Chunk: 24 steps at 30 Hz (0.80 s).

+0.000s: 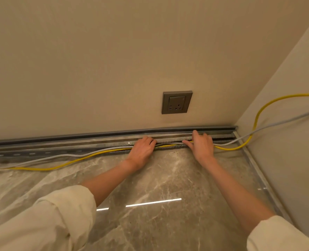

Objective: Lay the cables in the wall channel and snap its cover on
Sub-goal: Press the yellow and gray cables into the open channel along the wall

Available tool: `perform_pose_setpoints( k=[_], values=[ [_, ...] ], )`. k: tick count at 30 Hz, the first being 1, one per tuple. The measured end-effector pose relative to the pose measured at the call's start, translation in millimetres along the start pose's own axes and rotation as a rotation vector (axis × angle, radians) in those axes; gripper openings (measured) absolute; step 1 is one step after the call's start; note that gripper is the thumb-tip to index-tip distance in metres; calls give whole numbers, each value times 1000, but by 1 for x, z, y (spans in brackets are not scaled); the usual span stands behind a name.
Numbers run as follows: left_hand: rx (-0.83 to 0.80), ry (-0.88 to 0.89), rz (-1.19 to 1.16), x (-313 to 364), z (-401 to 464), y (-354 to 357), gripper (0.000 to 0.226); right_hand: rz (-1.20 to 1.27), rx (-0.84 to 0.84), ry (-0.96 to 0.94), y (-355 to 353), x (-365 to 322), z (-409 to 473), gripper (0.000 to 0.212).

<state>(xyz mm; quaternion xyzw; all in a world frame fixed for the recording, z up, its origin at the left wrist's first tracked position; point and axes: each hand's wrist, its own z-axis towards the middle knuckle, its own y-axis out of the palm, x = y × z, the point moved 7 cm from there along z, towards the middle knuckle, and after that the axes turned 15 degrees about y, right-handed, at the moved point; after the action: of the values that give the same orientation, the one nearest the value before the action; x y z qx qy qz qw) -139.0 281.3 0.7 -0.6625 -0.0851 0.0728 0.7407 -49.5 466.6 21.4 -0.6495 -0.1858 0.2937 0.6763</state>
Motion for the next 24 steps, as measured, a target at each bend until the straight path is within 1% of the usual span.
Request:
perform_pose_setpoints(
  k=[3, 6, 10, 15, 18, 21, 24],
  values=[
    [-10, 8, -51, 2, -4, -2, 37, 1, 12, -17, -2, 6, -7, 45],
    [0, -5, -119, 1, -8, -9, 36, 23, 3, 12, -3, 12, -12, 46],
    [-24, -14, -116, -2, -21, -14, 32, 92, -32, 47, -8, 20, -18, 47],
    [-110, -53, -116, -12, -40, -12, 28, 197, -113, 47, -4, 32, -25, 40],
    [-129, -69, -123, -7, -36, -14, 29, 273, -126, 23, -2, 35, -27, 34],
    [-88, -1, -121, 10, -19, -16, 44, 301, -98, 14, -1, 40, -29, 32],
    [-56, 140, -126, 40, 3, -14, 47, 257, -36, 20, -1, 49, -29, 31]
  ],
)
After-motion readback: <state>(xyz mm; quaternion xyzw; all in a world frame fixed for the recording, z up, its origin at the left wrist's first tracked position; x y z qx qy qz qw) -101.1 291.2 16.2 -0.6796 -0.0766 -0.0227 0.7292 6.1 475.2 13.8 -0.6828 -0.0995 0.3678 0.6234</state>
